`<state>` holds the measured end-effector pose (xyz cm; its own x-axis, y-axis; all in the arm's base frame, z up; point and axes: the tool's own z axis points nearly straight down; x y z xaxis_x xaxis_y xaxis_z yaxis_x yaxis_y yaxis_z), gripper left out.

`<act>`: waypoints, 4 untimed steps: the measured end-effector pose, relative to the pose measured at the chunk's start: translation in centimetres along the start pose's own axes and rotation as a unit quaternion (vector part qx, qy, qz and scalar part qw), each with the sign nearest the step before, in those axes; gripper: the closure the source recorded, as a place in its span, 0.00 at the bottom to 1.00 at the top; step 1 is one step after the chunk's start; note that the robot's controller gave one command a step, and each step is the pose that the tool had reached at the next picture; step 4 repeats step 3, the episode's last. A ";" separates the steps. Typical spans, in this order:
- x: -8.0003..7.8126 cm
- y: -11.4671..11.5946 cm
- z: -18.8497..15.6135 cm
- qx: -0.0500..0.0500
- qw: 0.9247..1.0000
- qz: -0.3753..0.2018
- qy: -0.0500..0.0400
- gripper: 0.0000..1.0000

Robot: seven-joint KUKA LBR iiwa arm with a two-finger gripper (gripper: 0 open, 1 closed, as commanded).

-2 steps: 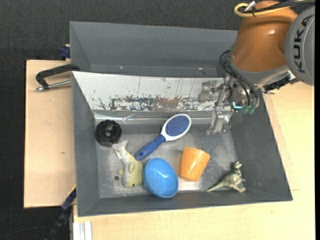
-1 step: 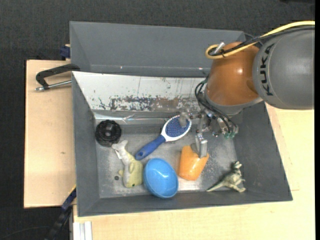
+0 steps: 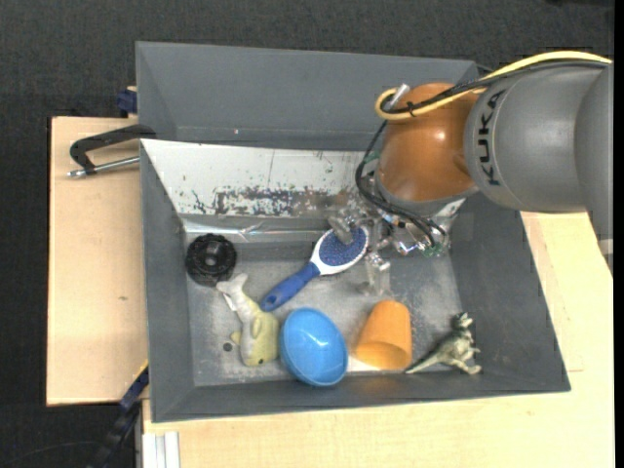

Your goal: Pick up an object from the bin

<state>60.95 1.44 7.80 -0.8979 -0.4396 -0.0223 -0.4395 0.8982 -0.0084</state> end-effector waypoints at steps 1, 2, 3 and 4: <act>0.2 0.0 0.1 -0.001 1.000 0.000 0.004 1.00; 0.7 -0.1 0.2 -0.002 1.000 0.024 0.004 1.00; 1.4 2.7 -19.6 -0.002 1.000 -0.017 0.004 1.00; 1.4 2.7 -19.6 -0.002 1.000 -0.017 0.004 1.00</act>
Offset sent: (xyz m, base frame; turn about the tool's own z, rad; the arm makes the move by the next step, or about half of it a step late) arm 0.0000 0.0000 0.0000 0.0000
